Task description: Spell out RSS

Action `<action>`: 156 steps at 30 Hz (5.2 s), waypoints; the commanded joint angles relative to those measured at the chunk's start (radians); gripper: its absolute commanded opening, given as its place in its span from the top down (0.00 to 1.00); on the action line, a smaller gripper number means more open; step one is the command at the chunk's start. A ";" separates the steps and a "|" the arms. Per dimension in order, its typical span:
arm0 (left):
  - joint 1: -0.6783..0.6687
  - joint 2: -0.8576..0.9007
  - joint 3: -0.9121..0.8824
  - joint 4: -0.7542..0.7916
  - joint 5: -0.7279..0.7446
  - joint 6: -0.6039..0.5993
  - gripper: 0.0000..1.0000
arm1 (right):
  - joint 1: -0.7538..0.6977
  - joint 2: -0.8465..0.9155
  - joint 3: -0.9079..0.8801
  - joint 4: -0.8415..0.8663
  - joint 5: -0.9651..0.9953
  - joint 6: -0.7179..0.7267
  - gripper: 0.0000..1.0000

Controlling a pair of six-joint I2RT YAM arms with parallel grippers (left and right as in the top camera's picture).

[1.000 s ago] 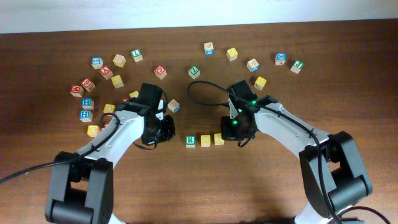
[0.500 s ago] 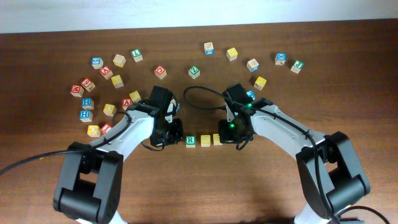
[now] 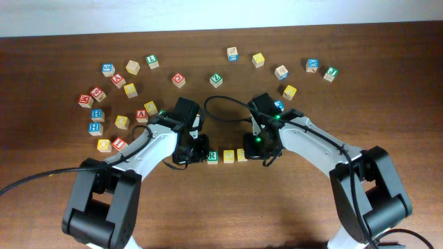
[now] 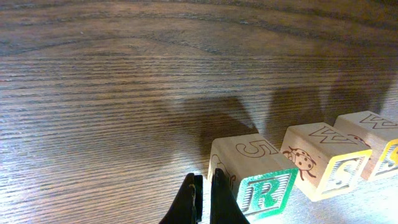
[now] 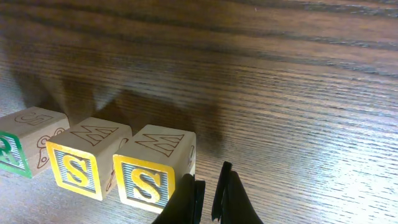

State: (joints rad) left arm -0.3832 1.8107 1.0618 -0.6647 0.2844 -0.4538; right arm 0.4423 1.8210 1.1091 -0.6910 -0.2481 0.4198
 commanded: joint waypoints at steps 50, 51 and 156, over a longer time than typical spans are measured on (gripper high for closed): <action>-0.034 0.014 -0.005 0.026 0.038 -0.024 1.00 | 0.069 0.018 -0.012 0.045 -0.021 0.007 0.96; -0.034 0.014 -0.005 0.027 0.038 -0.024 1.00 | 0.069 0.019 -0.012 0.045 -0.021 0.007 0.96; 0.450 -0.511 0.008 -0.321 -0.274 -0.024 0.01 | -0.357 -1.317 0.019 -0.520 0.154 -0.342 0.02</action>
State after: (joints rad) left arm 0.0605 1.3144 1.0630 -0.9844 0.0139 -0.4786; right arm 0.0807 0.5583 1.2026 -1.2533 -0.0959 0.0925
